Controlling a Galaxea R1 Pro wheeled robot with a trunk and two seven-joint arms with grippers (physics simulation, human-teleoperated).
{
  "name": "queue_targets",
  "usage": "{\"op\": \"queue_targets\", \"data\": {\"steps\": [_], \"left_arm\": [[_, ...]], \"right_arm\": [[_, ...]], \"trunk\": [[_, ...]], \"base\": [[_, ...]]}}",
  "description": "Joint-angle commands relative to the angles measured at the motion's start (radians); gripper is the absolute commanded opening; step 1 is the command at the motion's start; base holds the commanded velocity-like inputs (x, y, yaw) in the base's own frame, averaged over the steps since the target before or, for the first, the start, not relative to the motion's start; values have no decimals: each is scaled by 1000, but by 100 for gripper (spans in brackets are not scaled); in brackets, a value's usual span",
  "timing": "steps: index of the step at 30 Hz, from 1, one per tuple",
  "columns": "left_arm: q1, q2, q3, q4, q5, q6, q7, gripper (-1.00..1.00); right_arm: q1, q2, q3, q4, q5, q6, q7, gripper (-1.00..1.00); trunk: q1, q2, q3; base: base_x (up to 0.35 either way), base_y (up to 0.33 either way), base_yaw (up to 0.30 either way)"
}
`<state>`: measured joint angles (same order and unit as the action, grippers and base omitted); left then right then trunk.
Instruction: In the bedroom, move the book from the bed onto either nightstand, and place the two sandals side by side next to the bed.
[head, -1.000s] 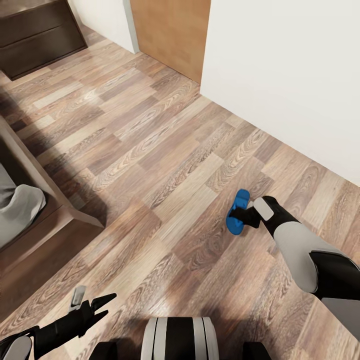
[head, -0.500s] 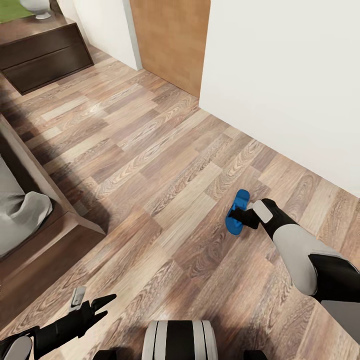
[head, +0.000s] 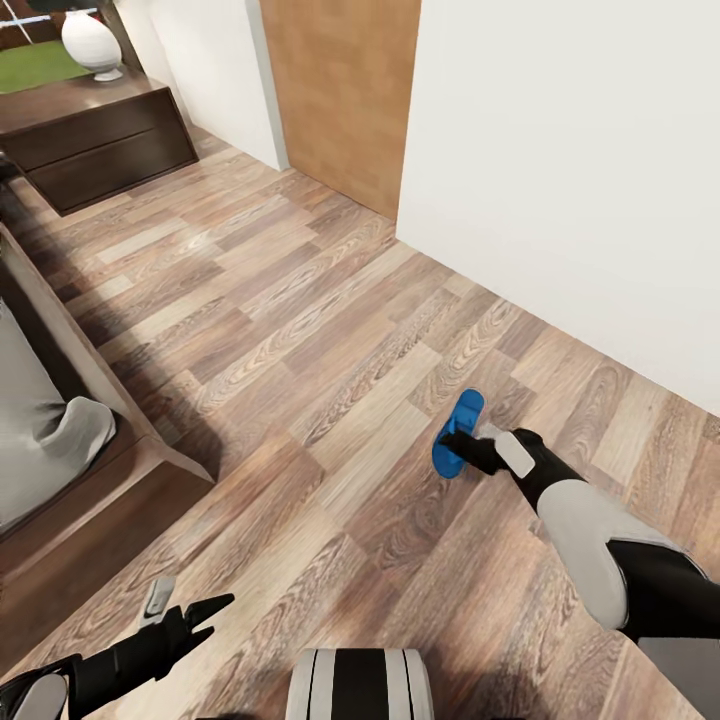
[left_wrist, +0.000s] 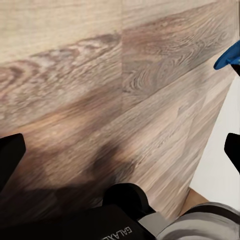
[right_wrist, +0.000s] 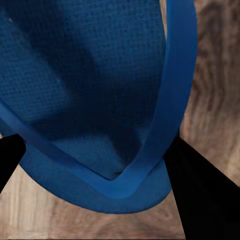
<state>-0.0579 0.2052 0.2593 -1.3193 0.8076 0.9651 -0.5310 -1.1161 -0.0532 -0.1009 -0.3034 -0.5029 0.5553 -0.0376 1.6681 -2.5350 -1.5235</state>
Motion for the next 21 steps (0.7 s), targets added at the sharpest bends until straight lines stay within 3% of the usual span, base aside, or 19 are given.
{"op": "queue_targets", "data": {"steps": [1,8,13,21], "left_arm": [[0,-1,1,1,-4,5,-5,100],[0,-4,1,8,-13,2,-4,100],[0,-8,1,10,-17,-6,-4,100],[0,-20,0,11,-53,-29,-4,100]], "right_arm": [[11,1,-6,-2,-3,3,27,-100],[102,3,-7,-2,0,-34,263,-100],[150,-1,-8,-1,1,-58,383,-100],[212,-9,-8,1,2,-70,507,-100]], "trunk": [[-1,0,3],[-4,2,31],[-6,3,50],[-10,5,81]], "base": [[0,0,0],[0,0,0],[0,0,0],[0,0,0]]}}
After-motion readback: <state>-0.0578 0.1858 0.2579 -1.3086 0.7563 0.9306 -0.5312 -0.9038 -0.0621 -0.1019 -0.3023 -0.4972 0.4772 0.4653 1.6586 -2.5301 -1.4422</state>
